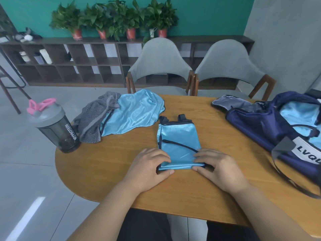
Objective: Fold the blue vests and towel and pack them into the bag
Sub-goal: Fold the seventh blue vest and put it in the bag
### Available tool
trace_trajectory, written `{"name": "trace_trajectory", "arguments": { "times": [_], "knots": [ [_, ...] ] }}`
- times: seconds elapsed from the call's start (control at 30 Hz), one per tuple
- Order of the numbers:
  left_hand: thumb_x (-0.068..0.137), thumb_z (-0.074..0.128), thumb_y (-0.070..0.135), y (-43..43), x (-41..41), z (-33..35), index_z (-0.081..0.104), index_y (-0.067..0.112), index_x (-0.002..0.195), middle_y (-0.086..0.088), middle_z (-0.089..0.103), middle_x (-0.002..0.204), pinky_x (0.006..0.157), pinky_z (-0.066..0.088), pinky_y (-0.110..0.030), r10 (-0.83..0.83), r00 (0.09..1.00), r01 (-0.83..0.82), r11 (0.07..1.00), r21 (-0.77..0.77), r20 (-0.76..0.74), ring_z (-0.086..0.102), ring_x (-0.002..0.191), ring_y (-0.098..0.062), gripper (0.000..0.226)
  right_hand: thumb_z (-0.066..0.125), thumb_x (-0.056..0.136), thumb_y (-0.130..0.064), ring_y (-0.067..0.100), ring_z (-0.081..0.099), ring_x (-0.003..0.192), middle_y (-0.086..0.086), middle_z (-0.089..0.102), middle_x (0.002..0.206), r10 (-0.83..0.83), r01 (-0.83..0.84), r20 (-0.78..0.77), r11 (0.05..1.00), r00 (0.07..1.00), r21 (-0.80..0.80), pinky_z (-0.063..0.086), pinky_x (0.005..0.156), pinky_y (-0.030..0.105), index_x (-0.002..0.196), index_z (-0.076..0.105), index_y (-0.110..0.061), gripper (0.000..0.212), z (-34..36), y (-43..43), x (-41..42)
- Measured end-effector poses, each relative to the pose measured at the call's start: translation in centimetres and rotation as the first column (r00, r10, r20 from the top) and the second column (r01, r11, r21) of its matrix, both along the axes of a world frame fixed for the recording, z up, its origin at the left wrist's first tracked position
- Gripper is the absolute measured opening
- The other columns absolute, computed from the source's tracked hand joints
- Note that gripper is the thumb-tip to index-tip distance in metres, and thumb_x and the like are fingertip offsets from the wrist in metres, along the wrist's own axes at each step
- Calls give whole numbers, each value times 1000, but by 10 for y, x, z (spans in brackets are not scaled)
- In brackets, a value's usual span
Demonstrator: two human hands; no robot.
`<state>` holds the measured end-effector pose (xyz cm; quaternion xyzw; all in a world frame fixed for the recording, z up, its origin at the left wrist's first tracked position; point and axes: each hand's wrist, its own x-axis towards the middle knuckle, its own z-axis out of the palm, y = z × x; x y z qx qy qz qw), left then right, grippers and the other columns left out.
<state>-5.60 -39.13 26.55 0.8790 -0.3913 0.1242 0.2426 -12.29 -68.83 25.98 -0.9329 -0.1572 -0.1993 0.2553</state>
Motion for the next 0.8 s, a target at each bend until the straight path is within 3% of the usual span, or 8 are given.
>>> {"name": "trace_trajectory", "arguments": {
  "times": [0.1,0.27,0.43,0.6,0.8],
  "knots": [
    [93,71,59,0,-2,2,75,32,116,24,67,122,107,44,-30,11,1000,-12,1000,-16,-26,60,117,1,36,76,92,-47,-1,62,123,-21,72,121,-28,28,6,1000,1000,14,54,103,35,108,81,-31,23,2,1,-2],
    [96,68,35,1,-1,1,76,28,119,22,68,126,105,50,-34,38,996,-41,998,-49,-75,62,118,-1,26,75,94,-47,1,62,122,-19,71,122,-35,35,5,999,999,10,55,100,35,108,80,-29,23,5,1,-2],
    [102,67,32,3,0,3,75,22,119,15,72,120,96,56,-30,80,992,-93,987,-131,-101,67,110,-1,22,82,84,-58,0,57,124,-24,57,133,-7,9,-89,1000,996,22,48,104,23,128,69,-33,53,11,0,-5],
    [102,63,44,3,2,3,74,22,119,15,71,117,94,56,-30,110,986,-128,980,-153,-125,67,107,-3,30,73,96,-38,-4,63,113,-23,65,121,-45,46,-23,998,999,35,55,96,28,118,74,-29,24,8,2,-4],
    [99,66,49,4,-1,7,77,22,112,15,74,101,80,59,-34,98,984,-137,953,-271,-152,69,92,-4,32,63,103,-31,3,68,109,-18,68,120,-78,78,55,997,995,14,54,95,22,127,69,-26,25,14,7,-10]
  ]
}}
